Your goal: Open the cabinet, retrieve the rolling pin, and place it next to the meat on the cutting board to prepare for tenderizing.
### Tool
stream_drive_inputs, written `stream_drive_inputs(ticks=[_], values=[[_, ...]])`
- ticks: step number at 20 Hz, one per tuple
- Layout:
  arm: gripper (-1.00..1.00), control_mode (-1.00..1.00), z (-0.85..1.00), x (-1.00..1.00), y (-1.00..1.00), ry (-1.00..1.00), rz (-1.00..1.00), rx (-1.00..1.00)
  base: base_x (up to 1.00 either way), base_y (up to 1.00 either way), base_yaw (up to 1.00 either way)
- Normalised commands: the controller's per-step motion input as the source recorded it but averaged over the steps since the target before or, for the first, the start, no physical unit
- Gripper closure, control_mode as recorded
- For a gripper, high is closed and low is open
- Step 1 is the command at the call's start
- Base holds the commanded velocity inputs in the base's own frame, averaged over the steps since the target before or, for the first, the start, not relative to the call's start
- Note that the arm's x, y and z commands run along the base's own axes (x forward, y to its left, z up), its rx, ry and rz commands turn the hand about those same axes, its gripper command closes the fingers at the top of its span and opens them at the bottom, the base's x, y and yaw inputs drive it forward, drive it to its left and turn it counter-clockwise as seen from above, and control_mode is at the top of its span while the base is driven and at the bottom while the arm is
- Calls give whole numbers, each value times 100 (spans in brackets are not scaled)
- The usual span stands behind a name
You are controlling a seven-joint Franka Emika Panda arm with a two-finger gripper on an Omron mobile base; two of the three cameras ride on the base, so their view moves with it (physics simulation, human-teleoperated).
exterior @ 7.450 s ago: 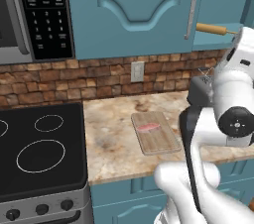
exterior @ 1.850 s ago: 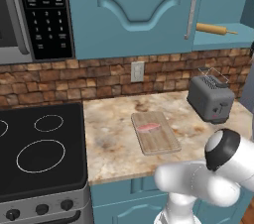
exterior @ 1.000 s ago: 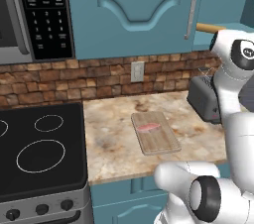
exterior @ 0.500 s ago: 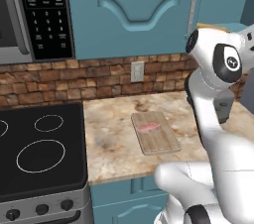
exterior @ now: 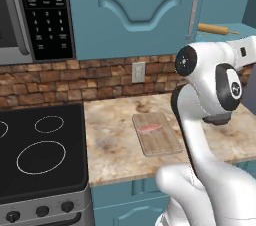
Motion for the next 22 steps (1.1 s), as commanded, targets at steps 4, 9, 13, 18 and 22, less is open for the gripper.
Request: stream_drive_inputs(ticks=[4, 9, 13, 18, 22], values=[[-100, -100, 2, 0, 33, -27, 42, 4, 0, 0, 0], [-100, -100, 7, 12, 24, -20, 44, 9, 0, 0, 0], [-100, -100, 1, 13, 12, -7, 29, 6, 0, 0, 0], [-100, -100, 0, 23, 14, 0, 12, 5, 0, 0, 0], [-100, -100, 0, 56, 32, 0, 2, 3, 0, 0, 0]])
